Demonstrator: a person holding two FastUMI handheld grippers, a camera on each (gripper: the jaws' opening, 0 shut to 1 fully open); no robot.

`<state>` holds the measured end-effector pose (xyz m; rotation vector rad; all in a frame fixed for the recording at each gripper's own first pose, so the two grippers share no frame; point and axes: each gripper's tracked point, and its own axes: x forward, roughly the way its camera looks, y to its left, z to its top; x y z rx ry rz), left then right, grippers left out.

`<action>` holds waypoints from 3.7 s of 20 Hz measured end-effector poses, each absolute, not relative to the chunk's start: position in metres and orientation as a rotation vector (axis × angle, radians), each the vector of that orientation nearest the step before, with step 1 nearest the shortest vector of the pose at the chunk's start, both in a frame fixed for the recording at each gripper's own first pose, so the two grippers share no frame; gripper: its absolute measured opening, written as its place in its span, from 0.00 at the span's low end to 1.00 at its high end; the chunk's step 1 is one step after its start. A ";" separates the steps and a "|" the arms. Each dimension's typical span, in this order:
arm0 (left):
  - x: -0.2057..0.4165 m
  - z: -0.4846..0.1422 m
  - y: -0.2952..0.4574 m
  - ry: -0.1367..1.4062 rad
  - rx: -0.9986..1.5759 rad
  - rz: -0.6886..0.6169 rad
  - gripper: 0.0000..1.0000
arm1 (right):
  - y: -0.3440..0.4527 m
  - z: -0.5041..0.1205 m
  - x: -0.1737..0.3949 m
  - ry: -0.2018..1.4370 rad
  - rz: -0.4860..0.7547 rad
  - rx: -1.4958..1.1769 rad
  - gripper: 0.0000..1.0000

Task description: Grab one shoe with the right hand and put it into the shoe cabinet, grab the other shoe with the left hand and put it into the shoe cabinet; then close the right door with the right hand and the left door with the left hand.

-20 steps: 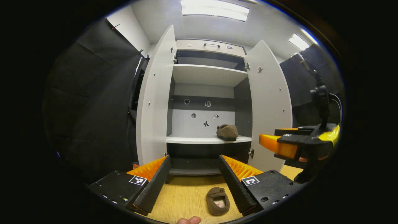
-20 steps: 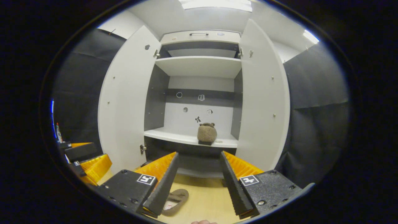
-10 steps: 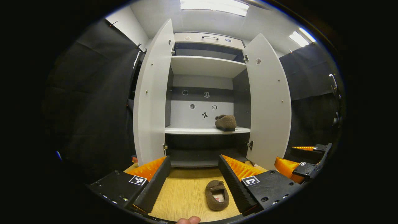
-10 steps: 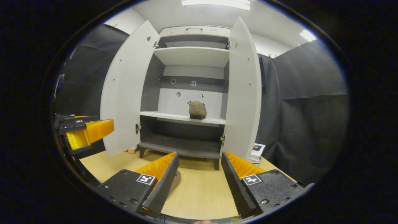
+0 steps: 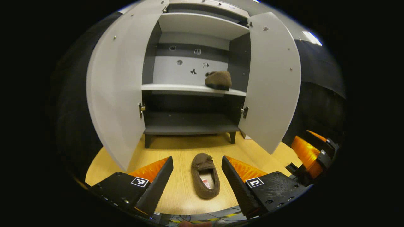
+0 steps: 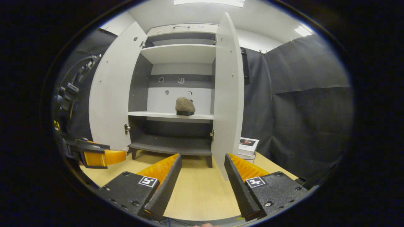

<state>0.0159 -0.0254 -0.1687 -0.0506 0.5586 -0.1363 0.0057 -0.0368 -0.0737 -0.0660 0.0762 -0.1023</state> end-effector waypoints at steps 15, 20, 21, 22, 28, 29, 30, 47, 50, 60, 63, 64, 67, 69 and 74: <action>0.044 -0.292 0.001 0.880 -0.147 -0.095 0.95 | -0.050 -0.076 0.004 0.108 -0.143 -0.121 0.87; 0.064 -0.304 -0.006 0.842 -0.193 -0.099 0.80 | -0.050 -0.075 0.009 0.114 -0.139 -0.144 0.87; 0.067 -0.306 -0.007 0.835 -0.192 -0.104 0.74 | -0.050 -0.074 0.009 0.116 -0.139 -0.147 0.87; 0.069 -0.307 -0.007 0.827 -0.187 -0.105 0.72 | -0.051 -0.075 0.010 0.120 -0.138 -0.149 0.87; 0.075 -0.311 -0.018 0.789 -0.255 -0.113 0.61 | -0.050 -0.074 0.010 0.128 -0.135 -0.165 0.87; 0.075 -0.310 -0.018 0.782 -0.266 -0.105 0.47 | -0.050 -0.074 0.010 0.126 -0.133 -0.171 0.87; 0.076 -0.311 -0.017 0.773 -0.273 -0.099 0.42 | -0.049 -0.073 0.010 0.124 -0.129 -0.175 0.87; 0.038 -0.126 0.013 0.445 -0.186 0.054 0.02 | -0.023 -0.075 0.007 0.111 -0.044 -0.155 0.87; 0.084 -0.040 0.018 0.283 -0.169 0.040 0.01 | -0.016 -0.076 0.007 0.110 -0.019 -0.143 0.87; 0.301 0.065 0.040 0.374 -0.159 0.114 0.01 | -0.006 -0.061 -0.003 0.054 -0.012 -0.137 0.87; 0.346 0.039 0.047 0.485 -0.205 0.157 0.02 | -0.011 -0.061 -0.006 0.061 -0.031 -0.117 0.87; 0.358 0.032 0.053 0.505 -0.202 0.178 0.01 | -0.015 -0.062 -0.006 0.065 -0.041 -0.114 0.87; 0.387 0.007 0.063 0.574 -0.207 0.224 0.01 | -0.028 -0.066 -0.006 0.083 -0.076 -0.110 0.87; 0.395 -0.006 0.062 0.623 -0.249 0.226 0.01 | -0.036 -0.069 -0.006 0.093 -0.098 -0.102 0.87; 0.405 -0.028 0.074 0.673 -0.265 0.263 0.01 | -0.053 -0.075 -0.002 0.117 -0.136 -0.089 0.87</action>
